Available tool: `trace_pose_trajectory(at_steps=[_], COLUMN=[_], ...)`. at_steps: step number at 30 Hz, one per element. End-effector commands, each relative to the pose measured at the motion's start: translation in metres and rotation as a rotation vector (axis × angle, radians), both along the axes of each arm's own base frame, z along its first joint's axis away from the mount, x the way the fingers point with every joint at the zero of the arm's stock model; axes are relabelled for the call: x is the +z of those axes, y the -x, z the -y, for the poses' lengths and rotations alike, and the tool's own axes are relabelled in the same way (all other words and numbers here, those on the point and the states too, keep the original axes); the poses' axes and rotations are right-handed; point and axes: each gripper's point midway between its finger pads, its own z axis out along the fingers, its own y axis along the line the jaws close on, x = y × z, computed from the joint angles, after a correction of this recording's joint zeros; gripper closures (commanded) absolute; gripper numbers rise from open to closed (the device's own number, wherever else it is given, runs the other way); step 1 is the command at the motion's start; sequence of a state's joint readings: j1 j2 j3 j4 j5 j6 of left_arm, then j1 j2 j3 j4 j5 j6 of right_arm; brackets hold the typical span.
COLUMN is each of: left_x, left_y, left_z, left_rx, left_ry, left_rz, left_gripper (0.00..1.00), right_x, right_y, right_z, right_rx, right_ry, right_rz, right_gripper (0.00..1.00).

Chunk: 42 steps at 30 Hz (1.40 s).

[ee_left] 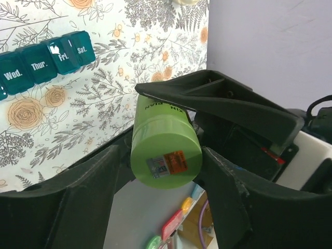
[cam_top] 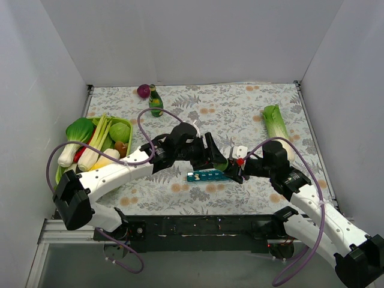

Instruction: Sort the pills into containers

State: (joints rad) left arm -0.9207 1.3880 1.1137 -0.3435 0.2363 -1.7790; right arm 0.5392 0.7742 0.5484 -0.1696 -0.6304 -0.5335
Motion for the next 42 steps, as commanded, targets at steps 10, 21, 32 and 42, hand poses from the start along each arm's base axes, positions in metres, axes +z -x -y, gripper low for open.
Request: trace_pose_trajectory(at_steps=[10,21,32,42], left_x=[0.011,0.001,0.097,0.069], left_y=[0.029,0.095,0.045,0.007], left_z=[0.005,-0.025,-0.046,-0.053], left_rx=[-0.357,-1.095,-0.516,-0.074], left_ry=[0.039,0.148,0.212,0.165], left_rz=[0.294,0.908,1.007,0.26], left_gripper=[1.0,1.0,0.02,0.02], right_x=[0.021,0.021,0.025,0.037], right_y=[0.011,0.071,0.054,0.021], right_z=[-0.012,-0.026,-0.022,-0.016], right_rx=[0.042,0.183,0.138,0.082], right_ry=[-0.115,-0.364,-0.34,-0.228], right_rz=[-0.05,-0.562,-0.446,-0.188], right_gripper=[0.99,0.99,0.99,0.99])
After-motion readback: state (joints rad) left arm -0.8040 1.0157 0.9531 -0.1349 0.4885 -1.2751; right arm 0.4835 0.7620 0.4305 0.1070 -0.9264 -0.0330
